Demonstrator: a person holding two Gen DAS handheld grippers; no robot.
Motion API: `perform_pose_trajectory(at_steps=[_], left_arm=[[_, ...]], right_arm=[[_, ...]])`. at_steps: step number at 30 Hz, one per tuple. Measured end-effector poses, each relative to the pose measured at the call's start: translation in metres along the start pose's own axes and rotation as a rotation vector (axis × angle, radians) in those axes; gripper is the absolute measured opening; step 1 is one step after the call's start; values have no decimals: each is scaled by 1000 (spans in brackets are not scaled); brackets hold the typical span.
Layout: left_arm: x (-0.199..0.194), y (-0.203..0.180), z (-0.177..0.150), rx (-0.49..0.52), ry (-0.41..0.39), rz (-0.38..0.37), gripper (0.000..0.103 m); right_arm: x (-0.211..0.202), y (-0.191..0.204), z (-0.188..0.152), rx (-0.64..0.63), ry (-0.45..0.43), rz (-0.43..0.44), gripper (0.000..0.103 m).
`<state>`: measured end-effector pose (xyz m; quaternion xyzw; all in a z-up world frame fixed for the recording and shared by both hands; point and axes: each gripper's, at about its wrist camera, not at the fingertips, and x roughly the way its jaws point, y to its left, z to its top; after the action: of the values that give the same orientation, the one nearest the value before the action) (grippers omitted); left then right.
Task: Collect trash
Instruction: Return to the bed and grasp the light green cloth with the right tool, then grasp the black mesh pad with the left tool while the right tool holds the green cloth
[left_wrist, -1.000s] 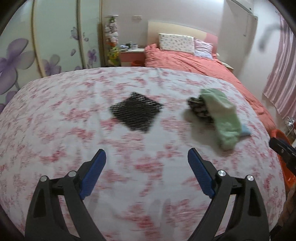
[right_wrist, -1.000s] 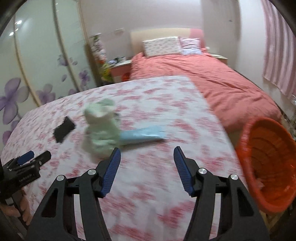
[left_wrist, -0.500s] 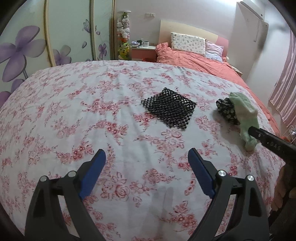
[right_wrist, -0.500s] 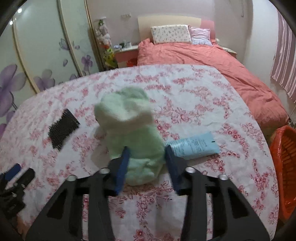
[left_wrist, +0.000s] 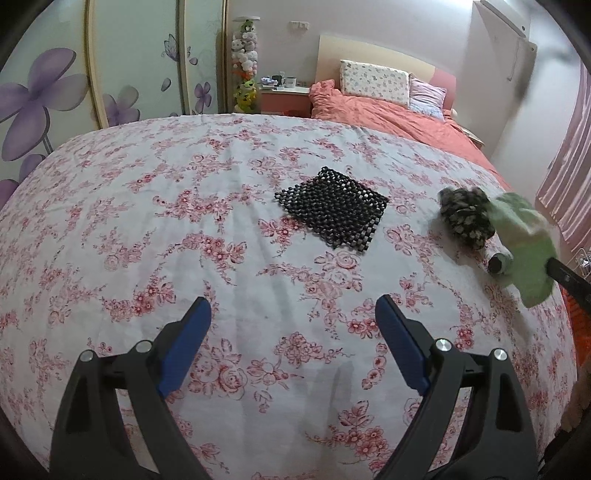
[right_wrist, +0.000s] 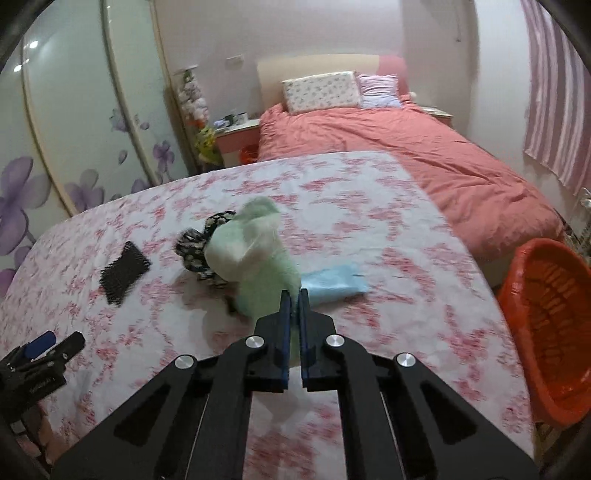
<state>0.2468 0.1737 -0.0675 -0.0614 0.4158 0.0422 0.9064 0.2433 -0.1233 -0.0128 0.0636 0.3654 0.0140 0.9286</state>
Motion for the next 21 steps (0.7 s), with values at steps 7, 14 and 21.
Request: perform_pose_trajectory(at_steps=[7,14,21], left_arm=[[2,-10,-2,15,6,-7,88],[2,-22,-4,32,11,-18,88],[3,-27,-5,43,16,-18,88]], right_arm=[[5,-40,-13,61,80,-119,4],[7,-43,-14,60,86,-25,21],[18,-42,-7,88,82,-31,58]])
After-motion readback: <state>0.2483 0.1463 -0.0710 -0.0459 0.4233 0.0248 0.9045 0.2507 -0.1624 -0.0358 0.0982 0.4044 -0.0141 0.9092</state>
